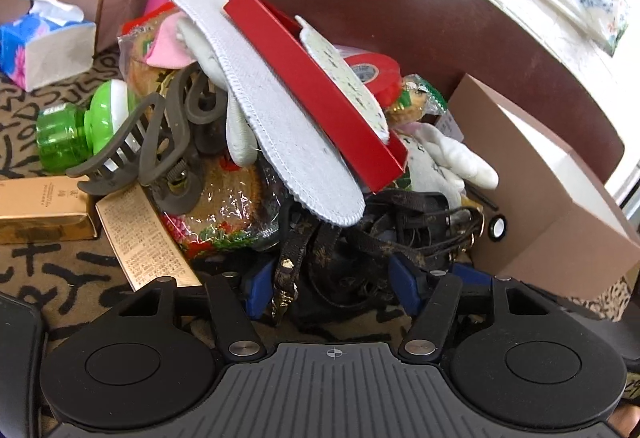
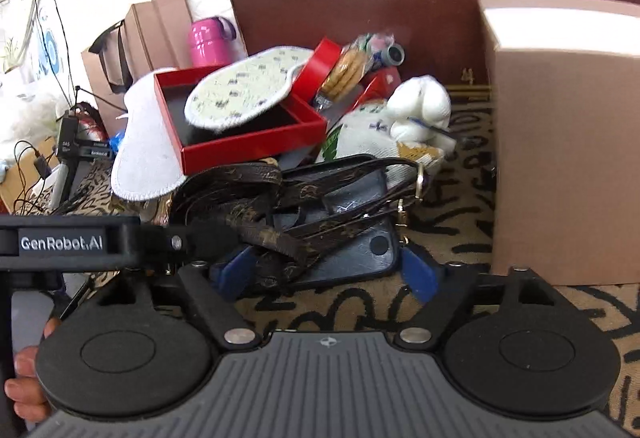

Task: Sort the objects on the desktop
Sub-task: 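Close the left gripper on the brown monogram strap and lift it, then carry the brown strap with the left gripper over the tan box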

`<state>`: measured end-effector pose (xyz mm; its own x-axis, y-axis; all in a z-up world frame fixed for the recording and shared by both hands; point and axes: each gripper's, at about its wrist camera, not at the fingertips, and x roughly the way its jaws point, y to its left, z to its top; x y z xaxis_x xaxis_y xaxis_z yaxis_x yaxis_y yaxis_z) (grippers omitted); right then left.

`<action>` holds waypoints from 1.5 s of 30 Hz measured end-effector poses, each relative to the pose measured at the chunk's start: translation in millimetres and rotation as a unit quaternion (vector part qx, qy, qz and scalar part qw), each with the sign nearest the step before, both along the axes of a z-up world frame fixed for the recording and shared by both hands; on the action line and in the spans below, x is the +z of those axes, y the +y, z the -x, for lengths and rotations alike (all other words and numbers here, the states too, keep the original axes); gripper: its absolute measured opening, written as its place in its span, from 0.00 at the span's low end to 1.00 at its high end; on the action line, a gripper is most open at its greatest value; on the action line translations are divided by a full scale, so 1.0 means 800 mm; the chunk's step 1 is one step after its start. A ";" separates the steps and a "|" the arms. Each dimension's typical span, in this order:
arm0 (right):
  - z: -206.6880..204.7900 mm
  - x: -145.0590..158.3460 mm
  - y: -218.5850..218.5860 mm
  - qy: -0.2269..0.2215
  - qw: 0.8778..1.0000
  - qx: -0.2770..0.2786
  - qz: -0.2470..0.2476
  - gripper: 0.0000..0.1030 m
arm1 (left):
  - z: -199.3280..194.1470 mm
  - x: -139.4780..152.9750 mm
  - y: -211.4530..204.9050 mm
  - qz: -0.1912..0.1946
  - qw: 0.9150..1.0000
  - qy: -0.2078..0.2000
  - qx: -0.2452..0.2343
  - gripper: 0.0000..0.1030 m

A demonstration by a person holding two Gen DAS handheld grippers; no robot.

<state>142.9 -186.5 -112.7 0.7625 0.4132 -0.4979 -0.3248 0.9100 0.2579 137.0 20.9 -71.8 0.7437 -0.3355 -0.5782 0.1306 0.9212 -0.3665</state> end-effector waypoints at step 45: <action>0.123 0.001 -0.038 0.042 0.999 -0.012 -0.026 0.62 | 0.080 -0.001 -0.010 -0.017 0.996 0.053 -0.073 0.65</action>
<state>44.5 -216.8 -111.9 0.7287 0.4225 -0.5390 -0.2781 0.9018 0.3309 72.8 13.2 -72.6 0.6223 -0.4143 -0.6641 0.2260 0.9074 -0.3543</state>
